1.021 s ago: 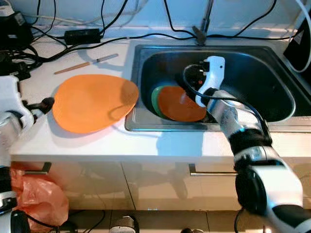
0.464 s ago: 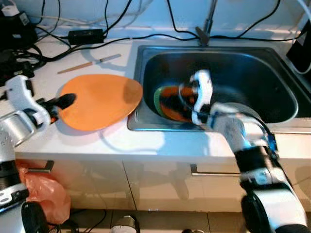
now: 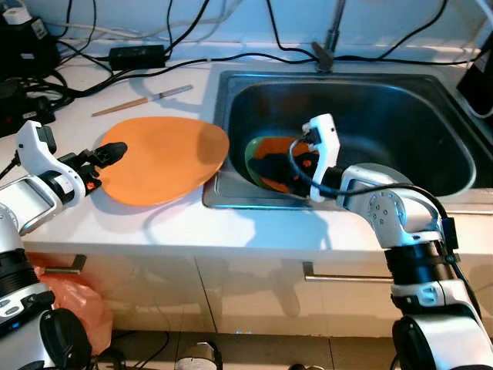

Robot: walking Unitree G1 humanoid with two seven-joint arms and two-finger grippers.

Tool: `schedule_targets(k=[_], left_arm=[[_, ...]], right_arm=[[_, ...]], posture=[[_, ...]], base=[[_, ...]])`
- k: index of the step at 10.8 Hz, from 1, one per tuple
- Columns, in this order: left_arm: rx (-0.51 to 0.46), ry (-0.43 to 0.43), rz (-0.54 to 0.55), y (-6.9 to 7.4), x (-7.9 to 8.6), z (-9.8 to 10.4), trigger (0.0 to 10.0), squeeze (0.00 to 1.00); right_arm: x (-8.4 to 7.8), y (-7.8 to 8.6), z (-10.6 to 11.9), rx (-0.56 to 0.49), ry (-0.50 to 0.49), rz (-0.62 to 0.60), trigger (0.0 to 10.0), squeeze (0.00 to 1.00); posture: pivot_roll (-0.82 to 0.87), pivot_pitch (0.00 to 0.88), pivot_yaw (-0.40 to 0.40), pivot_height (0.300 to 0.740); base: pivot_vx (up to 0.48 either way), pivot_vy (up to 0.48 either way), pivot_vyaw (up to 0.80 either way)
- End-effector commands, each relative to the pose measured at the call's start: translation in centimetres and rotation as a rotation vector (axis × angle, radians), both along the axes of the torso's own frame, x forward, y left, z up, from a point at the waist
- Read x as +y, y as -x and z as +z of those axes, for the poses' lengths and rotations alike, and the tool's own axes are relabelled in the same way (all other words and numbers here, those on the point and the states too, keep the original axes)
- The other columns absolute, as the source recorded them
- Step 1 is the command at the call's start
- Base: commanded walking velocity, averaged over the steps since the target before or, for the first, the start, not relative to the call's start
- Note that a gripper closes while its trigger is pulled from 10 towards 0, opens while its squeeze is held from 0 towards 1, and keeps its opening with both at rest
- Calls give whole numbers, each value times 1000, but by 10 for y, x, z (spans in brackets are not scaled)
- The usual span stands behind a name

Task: Kitchen organization

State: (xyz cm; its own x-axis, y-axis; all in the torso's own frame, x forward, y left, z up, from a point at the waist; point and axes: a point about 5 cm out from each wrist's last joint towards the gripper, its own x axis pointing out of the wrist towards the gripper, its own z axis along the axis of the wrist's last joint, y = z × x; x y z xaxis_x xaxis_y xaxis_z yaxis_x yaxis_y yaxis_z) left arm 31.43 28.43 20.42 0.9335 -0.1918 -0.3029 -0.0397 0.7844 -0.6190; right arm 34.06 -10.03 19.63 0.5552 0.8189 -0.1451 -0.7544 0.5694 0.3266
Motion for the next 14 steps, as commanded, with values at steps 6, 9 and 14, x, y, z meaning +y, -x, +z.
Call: schedule_targets(k=[6, 9, 14], left_arm=[[37, 71, -58, 1, -13, -11, 0, 0], [0, 70, -50, -1, -12, -7, 0, 0], [-106, 131, -67, -4, -15, 1, 0, 0]], right_arm=[[1, 9, -3, 15, 6, 47, 10000, 0], [0, 8, -5, 19, 4, 38, 10000, 0], [-2, 5, -5, 24, -4, 6, 10000, 0]], posture=[[210, 111, 31, 740], [210, 111, 30, 740], [209, 108, 30, 740]], base=[[0, 0, 0], [0, 0, 0], [0, 0, 0]])
